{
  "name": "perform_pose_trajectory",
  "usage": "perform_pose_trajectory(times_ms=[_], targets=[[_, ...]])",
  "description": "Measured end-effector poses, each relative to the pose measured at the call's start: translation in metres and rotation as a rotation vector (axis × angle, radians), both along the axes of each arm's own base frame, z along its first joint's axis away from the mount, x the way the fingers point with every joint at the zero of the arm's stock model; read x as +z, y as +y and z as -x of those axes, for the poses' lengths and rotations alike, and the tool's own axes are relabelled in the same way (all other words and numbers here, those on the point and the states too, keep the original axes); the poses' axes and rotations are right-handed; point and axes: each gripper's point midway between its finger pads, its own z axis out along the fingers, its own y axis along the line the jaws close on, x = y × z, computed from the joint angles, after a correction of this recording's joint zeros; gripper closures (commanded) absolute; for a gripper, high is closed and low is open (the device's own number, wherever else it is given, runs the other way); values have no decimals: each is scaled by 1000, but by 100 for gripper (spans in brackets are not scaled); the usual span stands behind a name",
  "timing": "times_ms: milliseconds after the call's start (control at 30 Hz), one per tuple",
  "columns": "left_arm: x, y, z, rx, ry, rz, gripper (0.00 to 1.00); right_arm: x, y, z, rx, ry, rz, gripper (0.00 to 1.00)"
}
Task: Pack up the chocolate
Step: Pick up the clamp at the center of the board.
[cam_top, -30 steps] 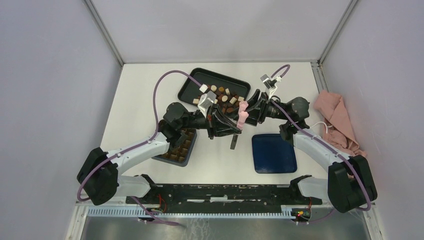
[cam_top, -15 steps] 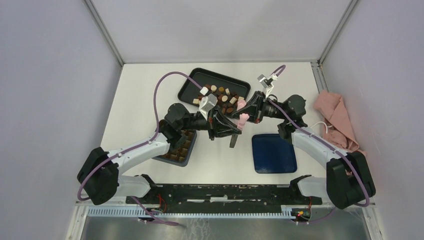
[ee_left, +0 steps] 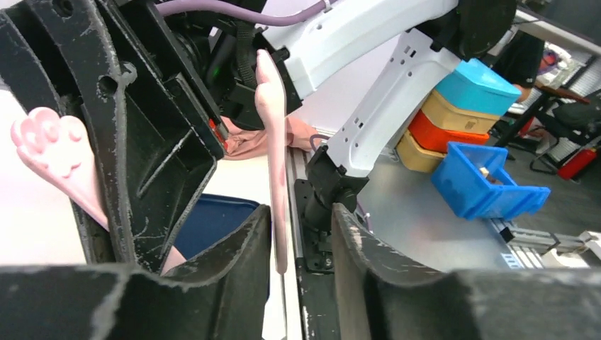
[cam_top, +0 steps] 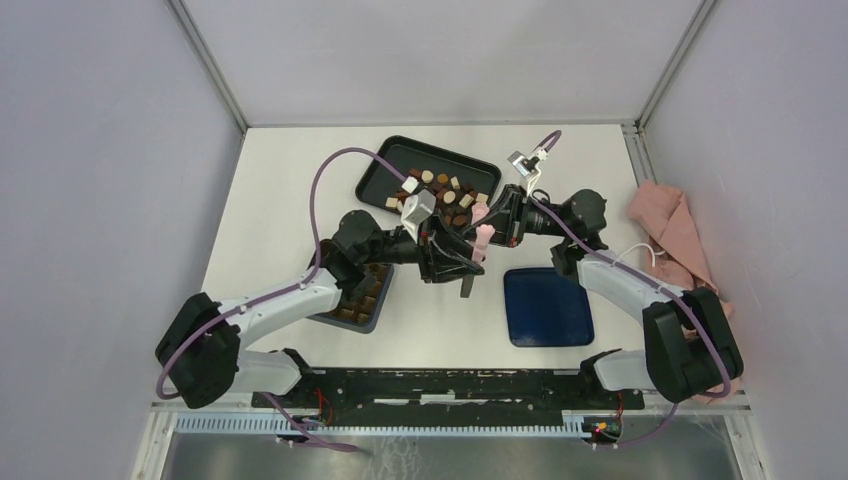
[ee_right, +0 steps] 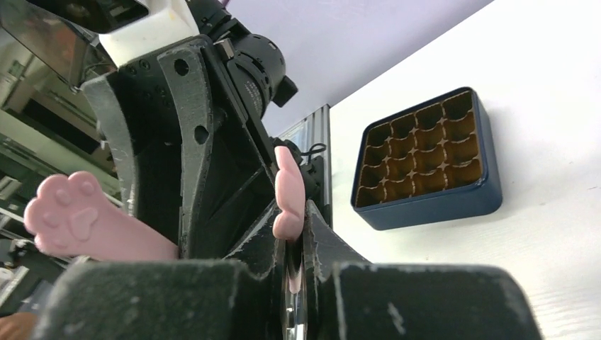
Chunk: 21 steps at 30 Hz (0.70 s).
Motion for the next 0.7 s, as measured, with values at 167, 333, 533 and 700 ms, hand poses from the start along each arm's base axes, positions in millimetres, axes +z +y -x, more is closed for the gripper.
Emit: perform_pose_trajectory(times_ms=[167, 333, 533, 700], targets=[[11, 5, -3, 98, 7, -17, 30, 5, -2, 1, -14, -76, -1, 100], [33, 27, -5, 221, -47, 13, 10, 3, -3, 0, -15, -105, 3, 100], [35, 79, 4, 415, -101, 117, 0, 2, -6, 0, -9, -129, 11, 100], [-20, 85, 4, 441, -4, 82, 0, 8, -5, -3, 6, -114, 2, 100]])
